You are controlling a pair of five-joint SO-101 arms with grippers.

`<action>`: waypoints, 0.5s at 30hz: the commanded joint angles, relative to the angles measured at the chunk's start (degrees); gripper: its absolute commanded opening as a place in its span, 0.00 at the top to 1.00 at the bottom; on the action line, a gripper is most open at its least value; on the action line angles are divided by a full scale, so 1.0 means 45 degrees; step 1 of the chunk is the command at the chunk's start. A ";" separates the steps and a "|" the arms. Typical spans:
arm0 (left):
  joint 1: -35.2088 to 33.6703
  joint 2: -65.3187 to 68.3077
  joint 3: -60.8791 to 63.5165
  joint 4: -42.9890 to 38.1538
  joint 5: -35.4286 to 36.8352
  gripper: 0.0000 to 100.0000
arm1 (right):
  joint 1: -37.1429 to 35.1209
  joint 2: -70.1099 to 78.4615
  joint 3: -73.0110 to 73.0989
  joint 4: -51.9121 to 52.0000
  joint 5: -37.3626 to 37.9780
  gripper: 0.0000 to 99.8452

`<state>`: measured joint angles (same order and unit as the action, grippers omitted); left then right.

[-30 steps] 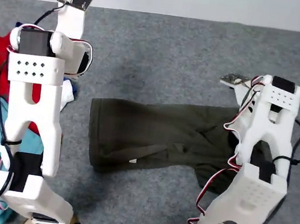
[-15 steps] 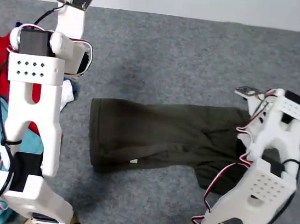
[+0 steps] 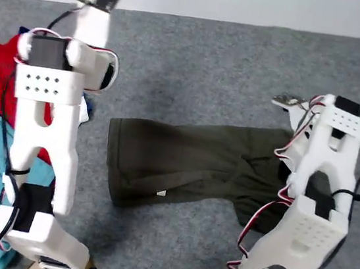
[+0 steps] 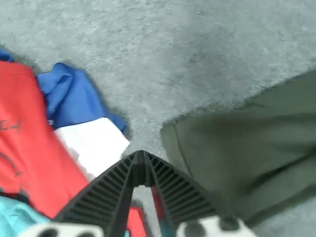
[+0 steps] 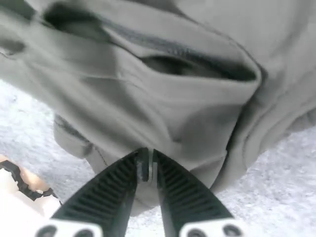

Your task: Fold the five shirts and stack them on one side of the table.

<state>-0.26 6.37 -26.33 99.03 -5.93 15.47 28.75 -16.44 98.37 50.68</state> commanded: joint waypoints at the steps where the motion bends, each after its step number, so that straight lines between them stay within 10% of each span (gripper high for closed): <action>1: 0.1172 -0.0469 0.0928 0.0293 -0.0352 1.00 | -0.0264 -0.0928 -0.0606 0.0186 -0.0137 0.96; 15: 0.5216 0.4923 0.0107 0.0293 -0.0352 1.00 | 0.0772 -0.2002 -0.0606 0.0498 -0.0176 0.96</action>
<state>20.22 25.45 -21.76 98.95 -7.16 16.09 25.93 -16.44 99.43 50.51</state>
